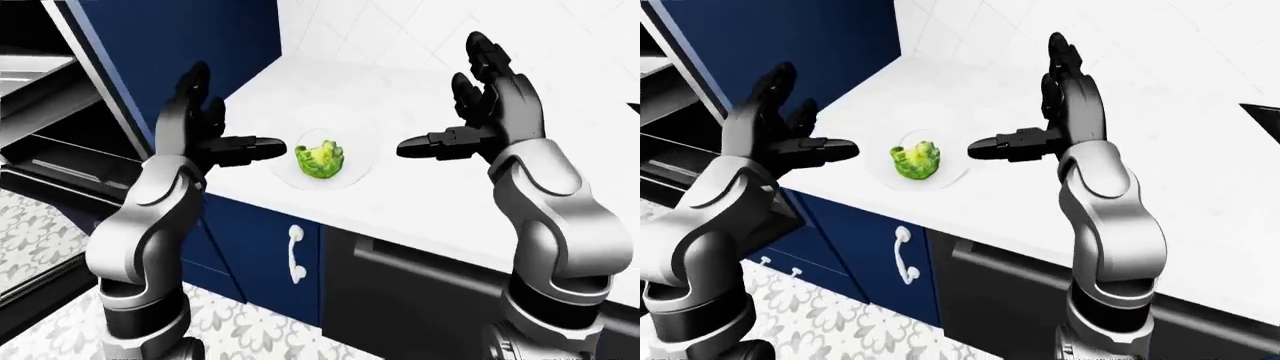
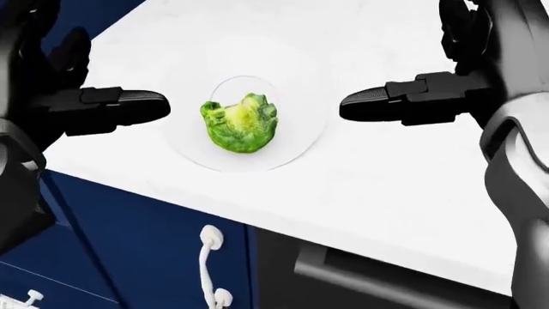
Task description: Place the broccoli on the top rack of the oven.
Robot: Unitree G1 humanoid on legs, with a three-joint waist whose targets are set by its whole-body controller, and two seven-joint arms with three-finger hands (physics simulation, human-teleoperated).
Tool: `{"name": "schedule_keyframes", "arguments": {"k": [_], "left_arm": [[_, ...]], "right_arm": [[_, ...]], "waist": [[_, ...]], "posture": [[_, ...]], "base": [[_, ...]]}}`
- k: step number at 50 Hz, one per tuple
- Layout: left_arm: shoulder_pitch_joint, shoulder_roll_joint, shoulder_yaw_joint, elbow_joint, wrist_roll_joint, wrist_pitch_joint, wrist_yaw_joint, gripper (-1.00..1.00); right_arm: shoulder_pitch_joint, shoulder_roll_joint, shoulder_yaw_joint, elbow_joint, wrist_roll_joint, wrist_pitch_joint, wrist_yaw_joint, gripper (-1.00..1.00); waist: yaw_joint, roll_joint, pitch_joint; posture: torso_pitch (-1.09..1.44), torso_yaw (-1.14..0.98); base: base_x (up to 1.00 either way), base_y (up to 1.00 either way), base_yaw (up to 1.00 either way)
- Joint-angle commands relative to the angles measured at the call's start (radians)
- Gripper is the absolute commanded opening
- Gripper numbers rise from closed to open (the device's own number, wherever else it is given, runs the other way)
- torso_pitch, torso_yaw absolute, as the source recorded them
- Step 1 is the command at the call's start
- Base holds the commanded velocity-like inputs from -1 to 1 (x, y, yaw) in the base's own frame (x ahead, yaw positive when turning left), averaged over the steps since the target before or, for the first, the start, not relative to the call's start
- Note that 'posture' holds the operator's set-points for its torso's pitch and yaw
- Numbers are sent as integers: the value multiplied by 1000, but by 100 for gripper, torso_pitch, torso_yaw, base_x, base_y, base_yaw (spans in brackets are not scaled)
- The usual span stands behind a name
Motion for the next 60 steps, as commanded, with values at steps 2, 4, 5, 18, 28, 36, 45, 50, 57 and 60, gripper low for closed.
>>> {"name": "schedule_keyframes", "arguments": {"k": [2,4,5,18,28,36,45,50,57,60], "left_arm": [[-30,17,23,-32,7,-36,-1,100],[-31,16,22,-31,7,-37,-2,100],[-31,15,21,-34,7,-33,0,100],[-30,14,22,-46,-1,-24,5,100],[-31,14,26,-57,-15,-13,10,100],[-34,17,29,-62,-24,-7,16,100],[-36,22,30,-60,-29,-11,19,100],[-38,25,34,-63,-35,-8,22,100],[-39,29,36,-64,-42,-7,26,100],[-40,30,36,-65,-45,-5,28,100]], "right_arm": [[-39,-3,-2,-42,-5,-38,6,100],[-43,2,1,-40,-6,-36,7,100],[-44,4,4,-44,-7,-32,8,100],[-51,10,49,-50,-36,-15,75,100],[-134,44,158,-29,-167,116,250,100],[-167,84,203,-49,-273,175,365,100],[-174,139,247,25,-403,90,474,100],[-190,172,258,18,-472,100,521,59],[-188,198,259,21,-524,95,556,34],[-182,208,262,25,-542,87,573,33]], "waist": [[9,-1,-24],[5,14,-13],[-1,24,-10],[-12,38,-62],[-14,47,-63],[-13,52,-59],[-20,61,-57],[-22,66,-56],[-24,68,-54],[-24,69,-55]], "posture": [[0,0],[0,0],[0,0],[0,0],[0,0],[0,0],[0,0],[0,0],[0,0],[0,0]], "base": [[0,0,0],[0,0,0],[0,0,0],[0,0,0],[0,0,0],[0,0,0],[0,0,0],[0,0,0],[0,0,0],[0,0,0]]}}
